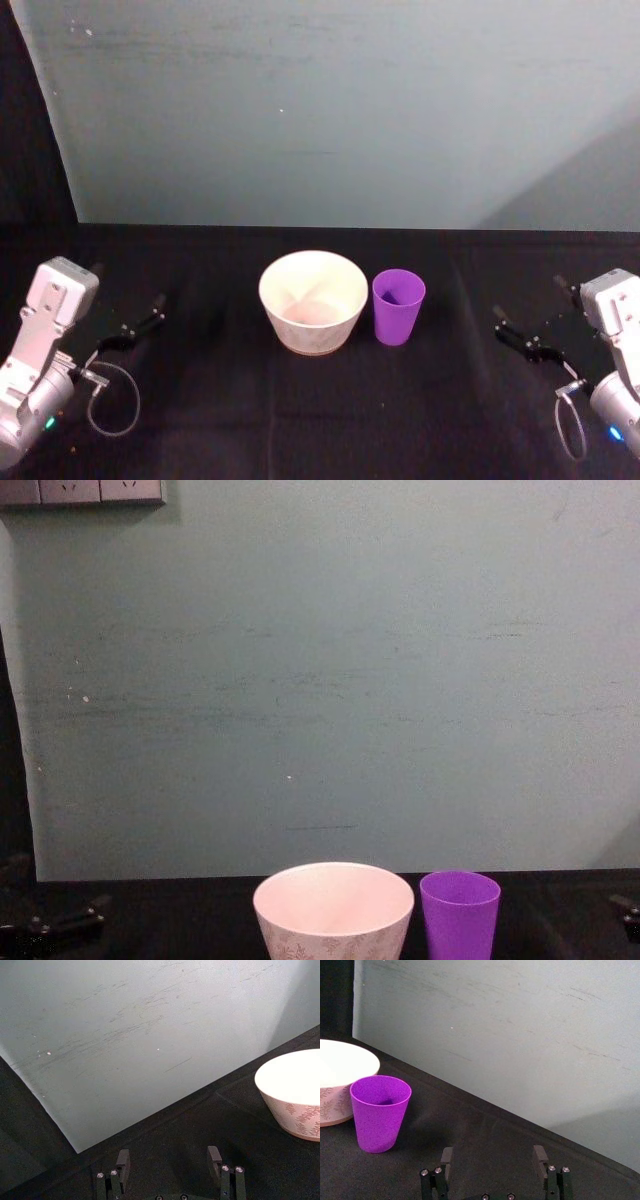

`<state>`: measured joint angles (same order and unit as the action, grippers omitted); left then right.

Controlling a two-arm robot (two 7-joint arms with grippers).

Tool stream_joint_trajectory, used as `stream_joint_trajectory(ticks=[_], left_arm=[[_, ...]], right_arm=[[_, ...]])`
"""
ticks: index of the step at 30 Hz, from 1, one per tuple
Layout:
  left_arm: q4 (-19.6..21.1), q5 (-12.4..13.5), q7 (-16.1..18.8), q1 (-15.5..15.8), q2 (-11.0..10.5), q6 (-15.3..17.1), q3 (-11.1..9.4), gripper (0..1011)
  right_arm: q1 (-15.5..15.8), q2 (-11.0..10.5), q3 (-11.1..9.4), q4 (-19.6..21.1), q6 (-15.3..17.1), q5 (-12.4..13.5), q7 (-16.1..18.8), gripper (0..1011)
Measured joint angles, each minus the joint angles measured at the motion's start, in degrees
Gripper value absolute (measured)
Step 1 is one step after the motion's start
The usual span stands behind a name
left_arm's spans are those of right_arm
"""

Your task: Pick up the cup and pour the mung beans from the cup into the bowl.

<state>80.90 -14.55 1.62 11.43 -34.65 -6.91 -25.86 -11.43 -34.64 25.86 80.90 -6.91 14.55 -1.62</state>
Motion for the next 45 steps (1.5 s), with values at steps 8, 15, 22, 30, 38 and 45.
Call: stream_joint_trajectory(ticks=[8, 15, 22, 30, 38, 45], left_arm=[[0.0, 0.0, 0.0, 0.0, 0.0, 0.0, 0.0, 1012], [0.0, 0.0, 0.0, 0.0, 0.0, 0.0, 0.0, 1011], [0.0, 0.0, 0.0, 0.0, 0.0, 0.0, 0.0, 1011], [0.0, 0.0, 0.0, 0.0, 0.0, 0.0, 0.0, 1011], [0.0, 0.0, 0.0, 0.0, 0.0, 0.0, 0.0, 1011], [0.0, 0.0, 0.0, 0.0, 0.0, 0.0, 0.0, 1011]], right_arm=[[0.0, 0.0, 0.0, 0.0, 0.0, 0.0, 0.0, 1004], [0.0, 0.0, 0.0, 0.0, 0.0, 0.0, 0.0, 1004], [0.0, 0.0, 0.0, 0.0, 0.0, 0.0, 0.0, 1004], [0.0, 0.0, 0.0, 0.0, 0.0, 0.0, 0.0, 1004], [0.0, 0.0, 0.0, 0.0, 0.0, 0.0, 0.0, 1004], [0.0, 0.0, 0.0, 0.0, 0.0, 0.0, 0.0, 1004]])
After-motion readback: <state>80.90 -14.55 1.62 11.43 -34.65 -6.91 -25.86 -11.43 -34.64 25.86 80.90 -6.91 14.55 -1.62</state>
